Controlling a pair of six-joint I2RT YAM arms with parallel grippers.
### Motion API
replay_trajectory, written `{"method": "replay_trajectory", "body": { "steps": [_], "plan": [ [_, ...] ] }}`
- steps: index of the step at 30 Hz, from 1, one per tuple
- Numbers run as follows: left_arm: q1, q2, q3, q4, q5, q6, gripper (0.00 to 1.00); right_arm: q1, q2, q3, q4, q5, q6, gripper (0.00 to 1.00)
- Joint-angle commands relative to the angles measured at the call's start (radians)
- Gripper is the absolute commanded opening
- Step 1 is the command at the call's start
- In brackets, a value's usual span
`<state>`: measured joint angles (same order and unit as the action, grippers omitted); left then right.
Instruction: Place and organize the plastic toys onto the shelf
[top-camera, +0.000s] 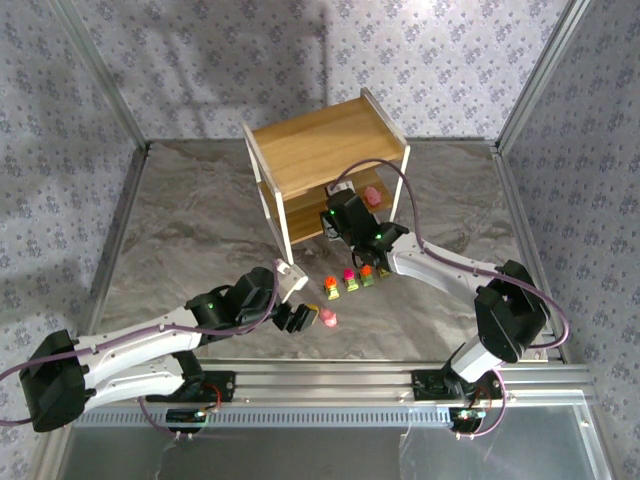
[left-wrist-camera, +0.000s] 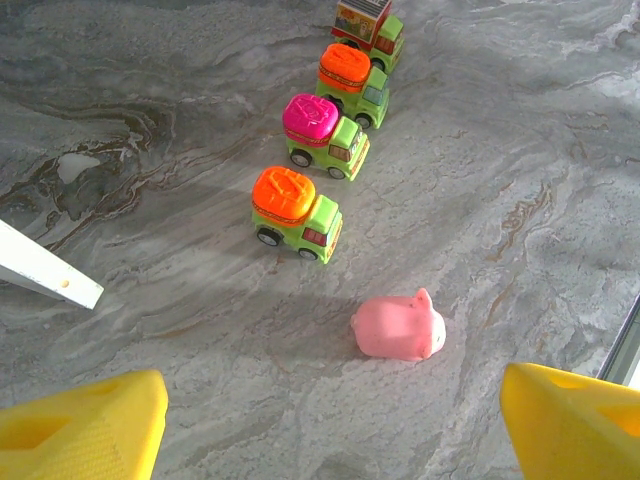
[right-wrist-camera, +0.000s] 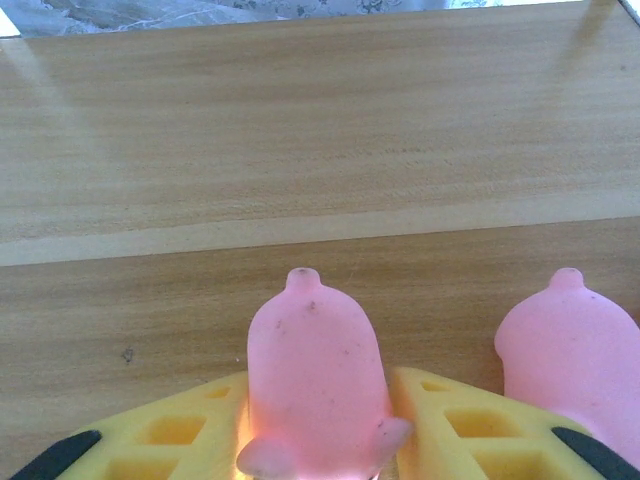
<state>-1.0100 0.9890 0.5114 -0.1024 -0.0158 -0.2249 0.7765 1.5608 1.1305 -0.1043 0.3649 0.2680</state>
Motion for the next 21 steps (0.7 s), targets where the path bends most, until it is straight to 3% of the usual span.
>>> {"method": "replay_trajectory", "body": {
  "steps": [1,21],
  "plan": [
    [0.001,0.002,0.008,-0.006,-0.012,0.009,0.86,-0.005,0.008,0.026,-0.017,-0.011,-0.009,0.41],
    [0.001,0.010,0.013,-0.011,-0.016,0.008,0.86,-0.002,-0.007,0.017,-0.016,-0.006,-0.006,0.44]
  ]
}}
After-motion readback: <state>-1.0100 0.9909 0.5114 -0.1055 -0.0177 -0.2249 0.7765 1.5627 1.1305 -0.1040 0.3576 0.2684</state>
